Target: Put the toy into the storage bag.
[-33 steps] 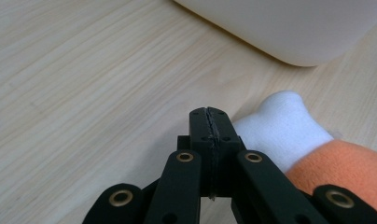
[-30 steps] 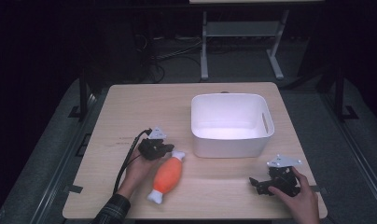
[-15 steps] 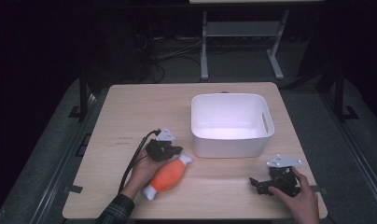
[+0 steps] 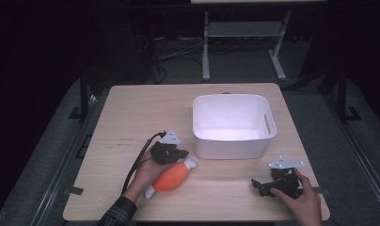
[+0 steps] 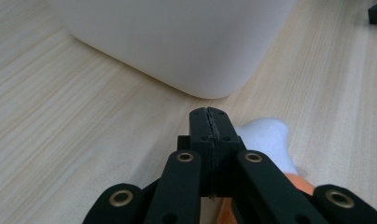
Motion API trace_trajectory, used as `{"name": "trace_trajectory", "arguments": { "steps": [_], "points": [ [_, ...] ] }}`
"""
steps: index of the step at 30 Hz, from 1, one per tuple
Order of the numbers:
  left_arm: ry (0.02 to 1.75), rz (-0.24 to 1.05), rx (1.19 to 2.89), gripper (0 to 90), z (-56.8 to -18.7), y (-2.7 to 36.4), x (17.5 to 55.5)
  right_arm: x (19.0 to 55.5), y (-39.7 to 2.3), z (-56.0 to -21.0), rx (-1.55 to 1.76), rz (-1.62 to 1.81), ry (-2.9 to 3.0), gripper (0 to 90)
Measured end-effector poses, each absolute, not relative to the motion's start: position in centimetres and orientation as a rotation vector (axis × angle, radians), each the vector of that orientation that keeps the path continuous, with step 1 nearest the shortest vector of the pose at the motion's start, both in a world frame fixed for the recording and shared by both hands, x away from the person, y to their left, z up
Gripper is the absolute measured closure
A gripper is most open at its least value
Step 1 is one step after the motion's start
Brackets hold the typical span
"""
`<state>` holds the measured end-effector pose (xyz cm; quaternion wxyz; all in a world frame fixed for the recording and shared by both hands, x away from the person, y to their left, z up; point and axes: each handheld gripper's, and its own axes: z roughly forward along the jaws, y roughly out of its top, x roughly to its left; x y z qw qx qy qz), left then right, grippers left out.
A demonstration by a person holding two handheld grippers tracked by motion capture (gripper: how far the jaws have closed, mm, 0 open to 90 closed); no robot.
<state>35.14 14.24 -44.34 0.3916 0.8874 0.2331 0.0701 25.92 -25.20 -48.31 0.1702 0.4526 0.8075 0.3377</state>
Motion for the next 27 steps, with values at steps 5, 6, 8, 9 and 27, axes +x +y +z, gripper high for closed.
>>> {"name": "trace_trajectory", "arguments": {
  "steps": [5, 6, 8, 9, 27],
  "points": [
    [0.627, 0.152, 2.210, 86.2, -43.6, 15.7, 35.3, 25.9, -25.2, -48.3, 1.286, 0.960, 2.294, 0.0],
    [0.641, 0.147, 2.201, 85.0, -43.5, 16.1, 35.2, 25.9, -25.2, -48.3, 1.286, 0.960, 2.294, 0.0],
    [0.655, 0.134, 2.190, 79.8, -43.3, 16.6, 35.1, 25.9, -25.2, -48.3, 1.286, 0.960, 2.294, 0.0],
    [0.663, 0.128, 2.184, 76.9, -43.2, 17.0, 35.0, 25.9, -25.2, -48.3, 1.286, 0.960, 2.294, 0.0],
    [0.717, 0.059, 2.096, 37.1, -42.5, 21.1, 32.6, 25.9, -25.2, -48.3, 1.286, 0.960, 2.294, 0.0]
  ]
}}
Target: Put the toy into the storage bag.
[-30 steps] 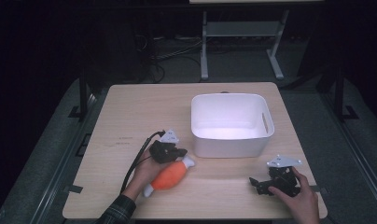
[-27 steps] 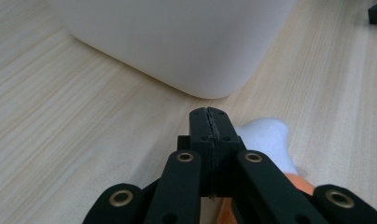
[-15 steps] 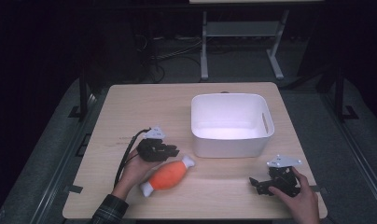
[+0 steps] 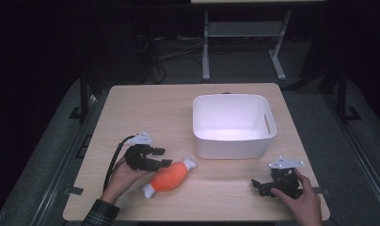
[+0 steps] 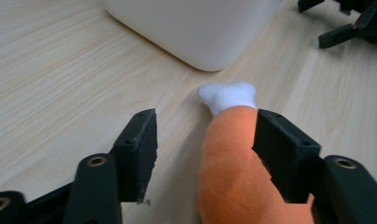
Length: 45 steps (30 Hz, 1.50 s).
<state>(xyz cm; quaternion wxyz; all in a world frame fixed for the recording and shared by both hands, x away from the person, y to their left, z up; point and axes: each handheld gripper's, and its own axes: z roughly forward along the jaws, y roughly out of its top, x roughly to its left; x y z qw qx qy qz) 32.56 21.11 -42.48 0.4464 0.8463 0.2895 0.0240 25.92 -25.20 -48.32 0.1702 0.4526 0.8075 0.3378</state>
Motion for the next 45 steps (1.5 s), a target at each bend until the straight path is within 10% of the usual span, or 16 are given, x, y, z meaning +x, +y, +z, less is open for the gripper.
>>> {"name": "trace_trajectory", "arguments": {
  "steps": [12, 45],
  "points": [
    [0.727, 0.061, 2.086, 18.7, -42.9, 21.3, 30.3, 25.9, -25.2, -48.3, 1.286, 0.960, 2.294, 0.0],
    [0.681, -0.033, 2.205, 16.0, -45.6, 18.9, 30.1, 25.9, -25.2, -48.3, 1.286, 0.959, 2.293, 0.0]
  ]
}}
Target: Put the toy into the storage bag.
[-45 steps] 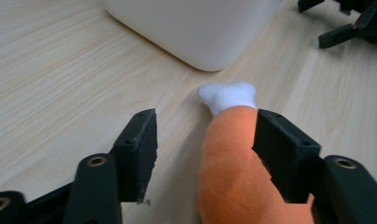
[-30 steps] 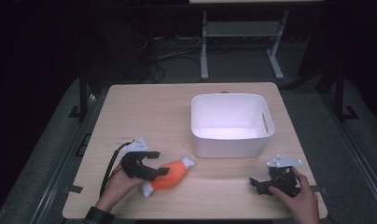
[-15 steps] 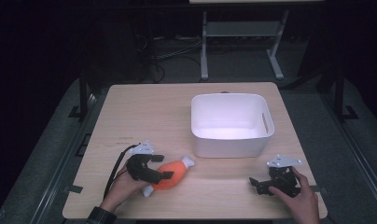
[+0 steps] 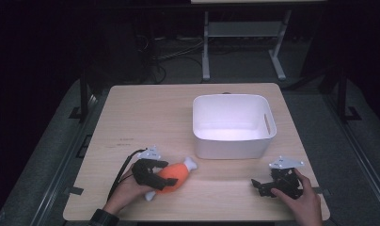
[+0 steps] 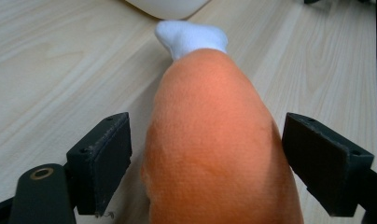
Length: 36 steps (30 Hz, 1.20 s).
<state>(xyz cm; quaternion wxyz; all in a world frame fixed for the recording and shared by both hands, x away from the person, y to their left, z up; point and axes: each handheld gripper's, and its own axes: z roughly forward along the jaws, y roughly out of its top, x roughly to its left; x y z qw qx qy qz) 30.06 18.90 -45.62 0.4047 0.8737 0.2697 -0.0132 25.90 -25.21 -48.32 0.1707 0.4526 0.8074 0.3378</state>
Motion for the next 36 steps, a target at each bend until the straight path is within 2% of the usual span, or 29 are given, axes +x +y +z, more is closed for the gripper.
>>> {"name": "trace_trajectory", "arguments": {
  "steps": [11, 24, 36],
  "points": [
    [0.646, -0.054, 2.275, 16.8, -46.02, 18.19, 29.86, 25.88, -25.22, -48.32, 1.286, 0.959, 2.293, 0.0],
    [0.625, -0.110, 2.283, 25.3, -46.26, 18.03, 29.83, 25.88, -25.22, -48.32, 1.285, 0.959, 2.293, 0.0],
    [0.568, -0.093, 2.300, 30.0, -46.01, 18.02, 29.80, 25.88, -25.22, -48.32, 1.285, 0.959, 2.293, 0.0]
  ]
}}
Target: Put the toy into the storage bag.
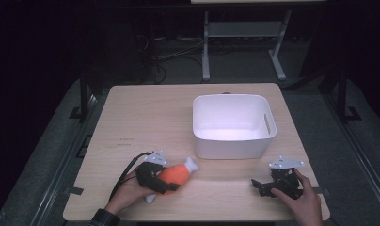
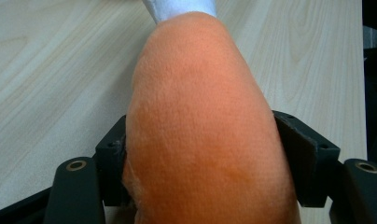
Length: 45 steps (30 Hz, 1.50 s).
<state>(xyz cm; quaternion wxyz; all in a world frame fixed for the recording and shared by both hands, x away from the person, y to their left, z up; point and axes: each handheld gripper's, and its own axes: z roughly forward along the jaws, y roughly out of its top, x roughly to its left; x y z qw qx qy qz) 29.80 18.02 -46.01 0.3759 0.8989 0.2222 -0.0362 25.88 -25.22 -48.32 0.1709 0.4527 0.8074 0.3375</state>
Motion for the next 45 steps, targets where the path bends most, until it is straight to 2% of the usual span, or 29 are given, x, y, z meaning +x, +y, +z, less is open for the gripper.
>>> {"name": "trace_trajectory", "arguments": {
  "steps": [13, 45],
  "points": [
    [0.521, -0.074, 2.294, 30.9, -45.6, 18.4, 30.0, 25.9, -25.2, -48.3, 1.286, 0.959, 2.293, 0.0],
    [0.319, -0.085, 2.317, 30.8, -41.8, 17.5, 30.5, 25.9, -25.2, -48.3, 1.286, 0.959, 2.293, 0.0]
  ]
}}
